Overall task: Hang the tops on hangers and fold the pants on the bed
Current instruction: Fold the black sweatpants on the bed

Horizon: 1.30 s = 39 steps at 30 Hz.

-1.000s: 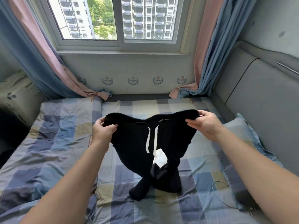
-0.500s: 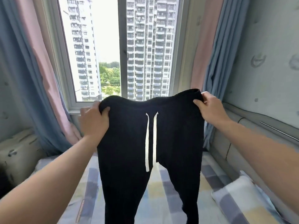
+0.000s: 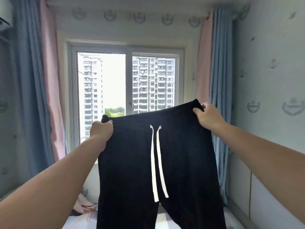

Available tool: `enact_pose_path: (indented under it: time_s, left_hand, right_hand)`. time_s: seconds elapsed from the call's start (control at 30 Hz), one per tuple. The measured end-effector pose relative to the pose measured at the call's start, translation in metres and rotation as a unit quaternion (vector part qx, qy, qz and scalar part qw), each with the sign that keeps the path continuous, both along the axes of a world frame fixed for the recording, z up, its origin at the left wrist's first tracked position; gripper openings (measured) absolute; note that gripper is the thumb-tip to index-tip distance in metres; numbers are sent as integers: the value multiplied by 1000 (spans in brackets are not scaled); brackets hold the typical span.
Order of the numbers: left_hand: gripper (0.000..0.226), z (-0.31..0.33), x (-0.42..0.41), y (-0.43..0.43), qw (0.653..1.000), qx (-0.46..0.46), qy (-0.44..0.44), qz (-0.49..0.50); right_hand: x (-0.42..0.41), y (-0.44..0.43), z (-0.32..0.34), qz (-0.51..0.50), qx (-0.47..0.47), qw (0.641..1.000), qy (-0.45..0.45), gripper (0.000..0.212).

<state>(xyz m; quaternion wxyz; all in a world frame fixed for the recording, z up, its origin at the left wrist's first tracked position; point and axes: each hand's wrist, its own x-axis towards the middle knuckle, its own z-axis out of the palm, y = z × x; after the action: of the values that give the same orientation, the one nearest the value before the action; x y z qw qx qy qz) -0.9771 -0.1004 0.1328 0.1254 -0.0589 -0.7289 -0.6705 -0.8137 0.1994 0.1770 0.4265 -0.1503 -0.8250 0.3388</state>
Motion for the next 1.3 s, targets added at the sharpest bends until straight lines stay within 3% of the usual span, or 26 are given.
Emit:
enact_pose_path:
  time_s: [0.1,0.23,0.53,0.63,0.73,0.87,1.0,1.1,1.17,1.23,1.3]
  left_hand:
    - [35,15,3,-2,996,58,-61,-41]
    - [30,28,14,3,983,127,-62,-113]
    - [29,43,79,18,920,210,22,-330]
    - [39,39,84,9,914,176,55,-360]
    - [63,30,83,-3,903,89,108,-406]
    - [70,15,84,-8,905,33,158,-393]
    - [58,4,84,-14,942,81,93,-312]
    - [50,1,87,-24,940,97,56,-323]
    - [52,3,86,-32,931,120,36,-343]
    - [56,9,87,-40,919,141,28,-368]
    - [53,17,92,-48,914,152,21,-375]
  right_hand:
    - [0,-19,13,12,-73,997,-5,20]
    - [2,-52,23,115,-176,978,1,12]
    - [-9,-138,33,204,-104,974,-4,31]
    - [-12,-156,33,210,-88,974,21,29]
    - [-6,-169,33,221,-62,972,45,21]
    - [2,-184,32,210,14,977,18,23]
    - [9,-177,17,185,19,982,-19,31]
    - [11,-156,-15,106,0,994,36,24]
    - [13,-140,-42,95,-82,992,28,66]
    - [13,-129,-65,163,-201,966,-18,104]
    - [15,-128,-81,260,-287,918,-80,113]
